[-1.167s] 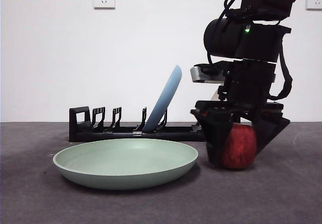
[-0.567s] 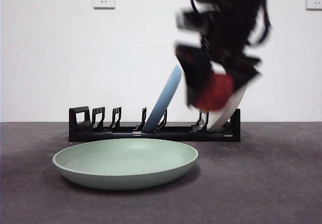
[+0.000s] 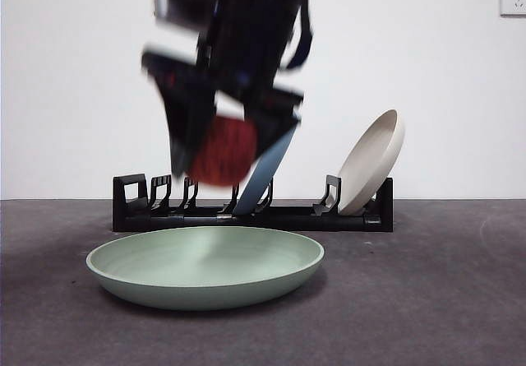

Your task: Take the green plate from the plate rack,put the plate on the table,take the apple from the table,put the apple in the plate

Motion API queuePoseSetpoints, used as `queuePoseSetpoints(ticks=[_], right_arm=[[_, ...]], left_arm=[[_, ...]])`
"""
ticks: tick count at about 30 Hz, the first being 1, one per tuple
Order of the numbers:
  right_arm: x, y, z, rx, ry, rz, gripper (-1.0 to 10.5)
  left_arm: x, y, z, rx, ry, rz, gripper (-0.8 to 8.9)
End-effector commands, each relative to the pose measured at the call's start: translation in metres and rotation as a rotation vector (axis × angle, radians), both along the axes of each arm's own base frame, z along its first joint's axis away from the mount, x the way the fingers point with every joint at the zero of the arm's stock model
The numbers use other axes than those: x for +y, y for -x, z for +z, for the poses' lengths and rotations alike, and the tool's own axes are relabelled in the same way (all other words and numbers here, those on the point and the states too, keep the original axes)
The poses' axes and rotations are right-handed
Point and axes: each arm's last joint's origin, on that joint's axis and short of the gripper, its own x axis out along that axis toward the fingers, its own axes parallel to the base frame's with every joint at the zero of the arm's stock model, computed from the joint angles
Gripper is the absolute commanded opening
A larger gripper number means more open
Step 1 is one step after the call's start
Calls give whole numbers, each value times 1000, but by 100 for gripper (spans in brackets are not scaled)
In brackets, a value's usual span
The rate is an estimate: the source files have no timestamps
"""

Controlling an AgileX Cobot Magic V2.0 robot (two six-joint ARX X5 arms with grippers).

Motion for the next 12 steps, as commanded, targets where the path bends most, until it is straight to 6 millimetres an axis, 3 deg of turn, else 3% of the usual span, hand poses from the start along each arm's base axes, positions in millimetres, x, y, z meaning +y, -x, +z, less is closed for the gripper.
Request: queuePoseSetpoints(ticks=[1, 5, 8, 10, 12], right_arm=[[7, -4, -24, 46, 40, -13, -12], [12, -8, -62, 120, 114, -26, -12], [14, -7, -70, 139, 137, -22, 12], [15, -7, -70, 136, 135, -18, 98], [16, -6, -70, 131, 133, -16, 268]], left_arm=[[0, 0, -1, 3, 8, 9, 466], [0, 0, -1, 4, 8, 8, 467], [0, 0, -2, 8, 2, 9, 467], [0, 0, -3, 11, -1, 9, 467], [1, 0, -4, 21, 10, 12, 466]])
